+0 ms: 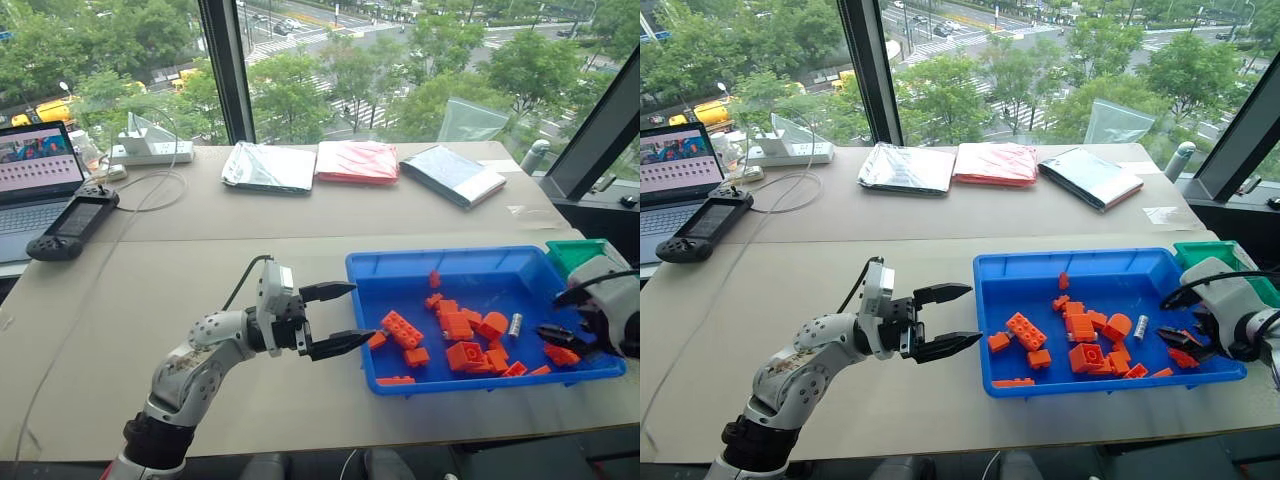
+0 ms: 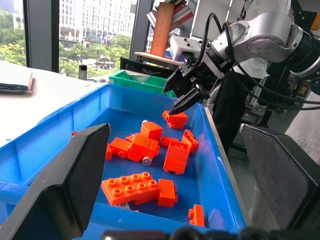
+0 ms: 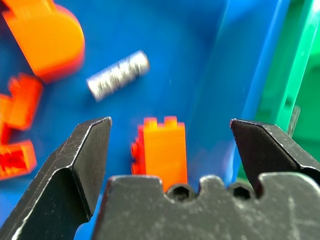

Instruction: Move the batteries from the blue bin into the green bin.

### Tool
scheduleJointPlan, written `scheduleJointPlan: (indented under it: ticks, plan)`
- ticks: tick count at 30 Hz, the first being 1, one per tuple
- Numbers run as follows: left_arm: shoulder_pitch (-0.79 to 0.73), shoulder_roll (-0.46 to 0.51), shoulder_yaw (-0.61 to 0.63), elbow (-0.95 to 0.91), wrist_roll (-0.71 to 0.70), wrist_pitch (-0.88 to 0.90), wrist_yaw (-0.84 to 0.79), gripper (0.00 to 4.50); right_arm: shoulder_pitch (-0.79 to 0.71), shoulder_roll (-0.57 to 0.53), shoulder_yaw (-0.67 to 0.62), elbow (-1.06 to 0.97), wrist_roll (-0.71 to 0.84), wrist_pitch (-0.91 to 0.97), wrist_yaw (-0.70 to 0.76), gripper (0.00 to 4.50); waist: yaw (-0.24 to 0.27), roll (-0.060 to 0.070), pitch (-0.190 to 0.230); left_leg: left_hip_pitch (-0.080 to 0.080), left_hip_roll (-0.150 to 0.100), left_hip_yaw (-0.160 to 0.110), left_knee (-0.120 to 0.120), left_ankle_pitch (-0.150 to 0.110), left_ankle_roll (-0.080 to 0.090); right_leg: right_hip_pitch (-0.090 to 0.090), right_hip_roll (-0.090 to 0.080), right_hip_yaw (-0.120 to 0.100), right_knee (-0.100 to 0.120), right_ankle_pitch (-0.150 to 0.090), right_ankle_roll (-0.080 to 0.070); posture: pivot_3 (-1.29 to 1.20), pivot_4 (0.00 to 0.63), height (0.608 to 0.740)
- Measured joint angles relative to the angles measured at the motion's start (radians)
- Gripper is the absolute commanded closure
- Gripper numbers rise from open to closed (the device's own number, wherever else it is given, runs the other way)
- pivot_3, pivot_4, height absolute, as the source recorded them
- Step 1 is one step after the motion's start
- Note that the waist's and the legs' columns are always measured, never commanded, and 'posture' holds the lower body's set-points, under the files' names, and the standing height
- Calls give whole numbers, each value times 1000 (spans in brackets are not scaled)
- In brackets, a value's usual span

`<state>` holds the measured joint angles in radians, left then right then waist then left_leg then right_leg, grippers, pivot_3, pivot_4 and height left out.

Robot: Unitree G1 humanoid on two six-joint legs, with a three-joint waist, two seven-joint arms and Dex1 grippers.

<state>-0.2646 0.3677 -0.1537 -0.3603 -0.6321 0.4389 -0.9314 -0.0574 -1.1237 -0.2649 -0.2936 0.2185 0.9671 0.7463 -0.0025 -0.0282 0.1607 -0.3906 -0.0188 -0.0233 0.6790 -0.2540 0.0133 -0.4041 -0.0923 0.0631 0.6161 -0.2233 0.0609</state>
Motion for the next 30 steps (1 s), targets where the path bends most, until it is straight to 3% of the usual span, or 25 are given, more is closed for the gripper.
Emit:
scheduleJointPlan:
  ticks: [5,15,22,25,30]
  plan:
    - [-2,-1,0,2,1,0,1,0,-66,19,103,101,-9,-52,11,30,1,0,0,0,0,0,0,0,0,0,0,0,0,0,0,0,150,740]
    - [5,-3,0,-2,1,0,15,0,-187,125,185,230,-16,-52,-22,30,-8,1,0,0,0,0,0,0,0,0,0,0,0,0,0,0,150,740]
    - [6,-1,1,-6,1,0,20,0,-233,140,212,307,-37,-81,-37,30,-8,1,0,0,0,0,0,0,0,0,0,0,0,0,0,0,150,740]
    - [6,-1,1,-17,1,0,24,0,-238,140,214,326,-41,-92,-34,726,-9,1,0,1,0,0,0,0,0,0,0,0,0,0,0,0,150,740]
    - [6,-1,1,-18,1,3,29,0,-230,140,220,327,-41,-103,-26,2465,-8,1,0,1,0,0,0,0,0,1,0,0,0,0,0,0,150,740]
